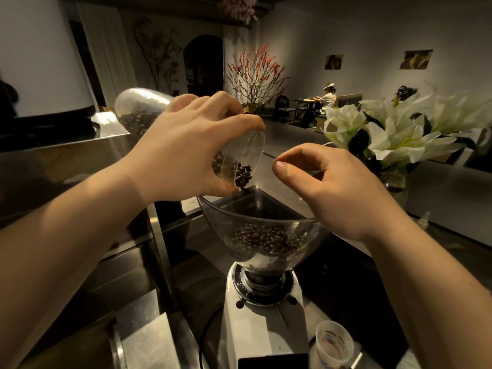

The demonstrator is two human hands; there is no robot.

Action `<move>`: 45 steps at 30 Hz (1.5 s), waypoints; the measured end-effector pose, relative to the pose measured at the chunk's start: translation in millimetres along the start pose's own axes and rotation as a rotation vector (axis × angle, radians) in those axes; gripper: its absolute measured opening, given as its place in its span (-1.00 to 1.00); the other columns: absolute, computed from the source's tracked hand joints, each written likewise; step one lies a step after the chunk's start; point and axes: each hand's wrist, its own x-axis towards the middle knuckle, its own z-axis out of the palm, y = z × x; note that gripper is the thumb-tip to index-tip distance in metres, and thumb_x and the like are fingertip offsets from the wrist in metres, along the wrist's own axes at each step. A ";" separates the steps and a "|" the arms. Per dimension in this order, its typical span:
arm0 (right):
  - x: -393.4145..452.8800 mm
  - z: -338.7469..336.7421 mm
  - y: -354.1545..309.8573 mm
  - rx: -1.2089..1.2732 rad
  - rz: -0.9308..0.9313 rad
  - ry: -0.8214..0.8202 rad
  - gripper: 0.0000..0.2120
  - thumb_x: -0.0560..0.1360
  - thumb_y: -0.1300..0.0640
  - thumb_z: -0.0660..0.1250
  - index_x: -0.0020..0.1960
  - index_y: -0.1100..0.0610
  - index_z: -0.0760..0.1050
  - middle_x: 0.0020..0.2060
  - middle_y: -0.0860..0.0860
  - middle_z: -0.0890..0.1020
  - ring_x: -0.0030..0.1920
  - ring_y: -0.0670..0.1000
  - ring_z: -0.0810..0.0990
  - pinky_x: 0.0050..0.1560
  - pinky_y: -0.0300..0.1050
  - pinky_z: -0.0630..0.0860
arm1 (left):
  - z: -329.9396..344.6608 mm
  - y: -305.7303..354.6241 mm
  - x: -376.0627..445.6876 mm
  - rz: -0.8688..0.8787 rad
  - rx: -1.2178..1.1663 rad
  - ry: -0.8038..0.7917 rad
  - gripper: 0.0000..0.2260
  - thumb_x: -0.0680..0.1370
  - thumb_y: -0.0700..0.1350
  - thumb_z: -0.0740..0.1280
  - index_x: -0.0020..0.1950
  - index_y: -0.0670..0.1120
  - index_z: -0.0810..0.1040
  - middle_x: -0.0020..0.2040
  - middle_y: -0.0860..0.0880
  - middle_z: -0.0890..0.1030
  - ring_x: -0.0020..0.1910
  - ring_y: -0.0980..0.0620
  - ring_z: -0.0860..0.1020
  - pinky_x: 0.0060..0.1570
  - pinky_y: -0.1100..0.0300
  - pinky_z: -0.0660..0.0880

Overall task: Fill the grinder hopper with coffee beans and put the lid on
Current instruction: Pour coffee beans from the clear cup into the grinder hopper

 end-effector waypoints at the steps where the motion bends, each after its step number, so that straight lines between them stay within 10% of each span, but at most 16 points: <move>1: -0.1 0.4 -0.1 0.000 0.000 0.000 -0.53 0.52 -0.49 0.17 0.18 -0.27 0.65 0.05 -0.32 0.71 0.15 -0.21 0.66 0.24 0.17 0.63 | 0.0 -0.2 0.0 0.001 0.000 0.002 -0.17 0.36 0.28 0.55 0.59 0.21 0.36 0.44 0.02 0.41 0.33 -0.01 0.35 0.26 0.07 0.19; 45: -1.4 -0.2 0.0 0.006 0.003 -0.007 -0.53 0.51 -0.50 0.16 0.18 -0.29 0.64 0.06 -0.34 0.71 0.16 -0.21 0.66 0.24 0.20 0.62 | -1.1 1.6 -0.2 0.007 0.006 0.002 -0.17 0.35 0.28 0.54 0.59 0.20 0.36 0.45 0.03 0.42 0.36 -0.05 0.36 0.29 0.06 0.17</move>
